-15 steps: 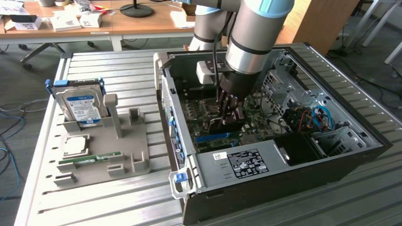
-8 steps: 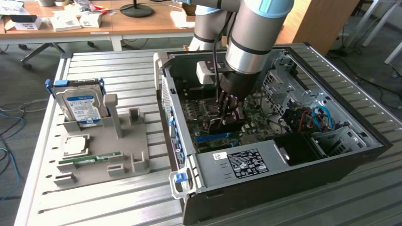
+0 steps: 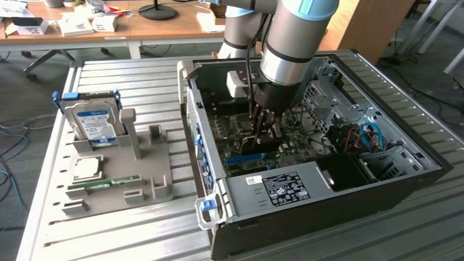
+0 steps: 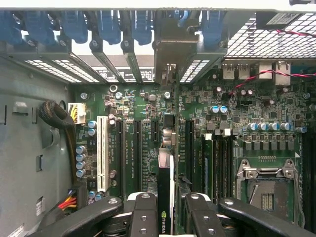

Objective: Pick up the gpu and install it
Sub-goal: 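Insert the gpu into the slot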

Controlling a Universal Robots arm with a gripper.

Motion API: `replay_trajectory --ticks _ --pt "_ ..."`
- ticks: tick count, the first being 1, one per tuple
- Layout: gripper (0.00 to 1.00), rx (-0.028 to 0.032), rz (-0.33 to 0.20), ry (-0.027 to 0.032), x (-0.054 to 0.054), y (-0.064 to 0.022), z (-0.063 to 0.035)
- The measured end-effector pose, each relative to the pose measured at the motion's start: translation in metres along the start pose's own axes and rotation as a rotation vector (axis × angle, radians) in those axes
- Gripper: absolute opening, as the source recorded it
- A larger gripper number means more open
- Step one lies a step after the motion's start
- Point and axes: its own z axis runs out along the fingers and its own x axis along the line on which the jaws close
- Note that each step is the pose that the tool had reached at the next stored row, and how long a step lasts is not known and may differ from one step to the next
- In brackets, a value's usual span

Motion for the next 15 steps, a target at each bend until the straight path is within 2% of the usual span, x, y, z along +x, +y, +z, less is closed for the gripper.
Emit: replay_trajectory --ticks 15 --pt "0.26 0.0 -0.003 0.0002 -0.0011 0.0002 0.0011"
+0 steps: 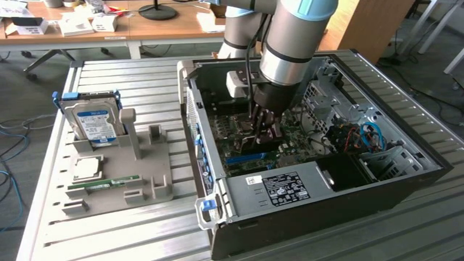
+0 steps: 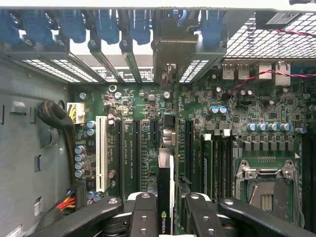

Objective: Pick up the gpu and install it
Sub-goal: 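Insert the gpu into the slot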

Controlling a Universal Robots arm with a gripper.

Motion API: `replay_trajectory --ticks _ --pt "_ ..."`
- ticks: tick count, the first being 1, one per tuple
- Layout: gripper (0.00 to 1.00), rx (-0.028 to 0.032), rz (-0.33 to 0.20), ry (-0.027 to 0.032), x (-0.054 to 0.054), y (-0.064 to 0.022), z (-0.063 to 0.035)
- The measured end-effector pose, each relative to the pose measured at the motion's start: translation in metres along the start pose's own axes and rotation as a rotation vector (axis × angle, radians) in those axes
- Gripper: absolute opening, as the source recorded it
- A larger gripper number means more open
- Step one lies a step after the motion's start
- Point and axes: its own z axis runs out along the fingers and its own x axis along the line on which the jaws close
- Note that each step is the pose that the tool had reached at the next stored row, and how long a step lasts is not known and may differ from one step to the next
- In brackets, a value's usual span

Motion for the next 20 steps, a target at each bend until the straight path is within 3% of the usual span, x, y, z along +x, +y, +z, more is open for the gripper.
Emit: replay_trajectory --ticks 20 --pt "0.26 0.0015 -0.012 0.0011 -0.0018 0.0001 0.0041"
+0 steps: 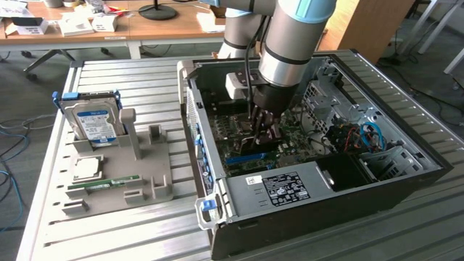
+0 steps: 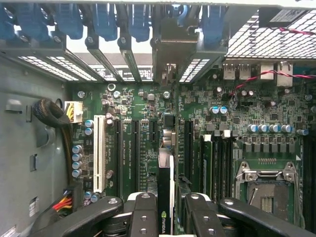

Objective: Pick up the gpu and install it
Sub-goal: 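Insert the gpu into the slot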

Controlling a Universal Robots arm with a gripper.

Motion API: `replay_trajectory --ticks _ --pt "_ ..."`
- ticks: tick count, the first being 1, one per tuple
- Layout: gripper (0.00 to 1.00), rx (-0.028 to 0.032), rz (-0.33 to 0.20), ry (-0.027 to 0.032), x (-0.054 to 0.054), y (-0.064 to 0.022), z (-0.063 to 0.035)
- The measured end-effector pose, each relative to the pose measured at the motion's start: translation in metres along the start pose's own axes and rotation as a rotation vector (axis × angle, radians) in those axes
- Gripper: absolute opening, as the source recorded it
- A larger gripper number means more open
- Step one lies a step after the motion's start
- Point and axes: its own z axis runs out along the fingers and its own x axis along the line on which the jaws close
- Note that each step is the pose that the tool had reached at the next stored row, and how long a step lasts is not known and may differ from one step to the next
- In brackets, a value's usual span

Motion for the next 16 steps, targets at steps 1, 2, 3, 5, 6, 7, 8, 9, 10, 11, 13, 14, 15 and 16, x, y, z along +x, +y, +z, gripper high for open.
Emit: replay_trajectory --ticks 1,2,3,5,6,7,8,9,10,11,13,14,15,16 --pt "0.26 -0.0002 0.0 0.0004 0.0001 0.0 0.0003" --pt "0.26 -0.0003 0.0 0.0005 0.0001 0.0 0.0004" --pt "0.26 -0.0003 0.0 0.0006 0.0001 0.0 0.0004" --pt "0.26 0.0 0.0 0.0 0.0 -0.0001 0.0016" --pt "0.26 0.0 0.0 0.0001 0.0 -0.0001 0.0022" --pt "0.26 -0.0002 0.0 0.0004 0.0001 -0.0001 0.0022" --pt "0.26 -0.0002 0.0 0.0003 0.0001 -0.0001 0.0023" --pt "0.26 -0.0002 0.0 0.0004 0.0001 -0.0001 0.0022" --pt "0.26 -0.0003 0.0 0.0005 0.0001 -0.0001 0.0023" --pt "0.26 -0.0001 0.0 0.0002 0.0001 -0.0002 0.0027" --pt "0.26 0.0 0.0 0.0004 0.0001 -0.0002 0.0036" --pt "0.26 -0.0001 0.0 0.0005 0.0001 -0.0002 0.0036" --pt "0.26 -0.0001 0.0 0.0005 0.0001 -0.0002 0.0036" --pt "0.26 0.0 0.0 0.0004 0.0001 -0.0001 0.0039"
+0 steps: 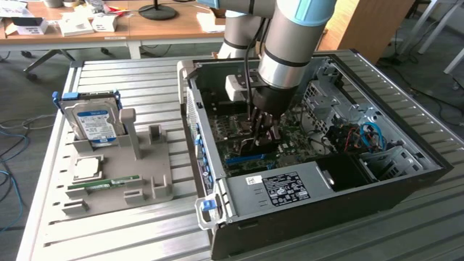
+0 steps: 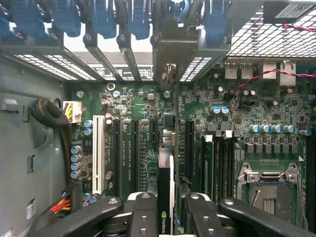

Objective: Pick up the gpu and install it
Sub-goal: 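Insert the gpu into the slot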

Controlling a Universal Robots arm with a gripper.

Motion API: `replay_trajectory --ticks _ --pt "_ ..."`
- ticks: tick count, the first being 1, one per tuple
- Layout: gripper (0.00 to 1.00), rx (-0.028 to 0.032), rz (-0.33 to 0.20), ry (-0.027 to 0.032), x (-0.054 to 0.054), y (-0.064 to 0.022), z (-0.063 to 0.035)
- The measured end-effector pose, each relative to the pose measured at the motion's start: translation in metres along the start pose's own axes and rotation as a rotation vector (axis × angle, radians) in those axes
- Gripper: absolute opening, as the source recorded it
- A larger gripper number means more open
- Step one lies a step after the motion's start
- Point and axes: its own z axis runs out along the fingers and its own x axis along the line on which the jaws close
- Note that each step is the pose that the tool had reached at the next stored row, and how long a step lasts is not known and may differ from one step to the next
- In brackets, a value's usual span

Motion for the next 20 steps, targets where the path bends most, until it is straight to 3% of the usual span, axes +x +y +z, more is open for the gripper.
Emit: replay_trajectory --ticks 20 --pt "0.26 0.003 0.0 -0.0002 0.0 0.0006 0.0039"
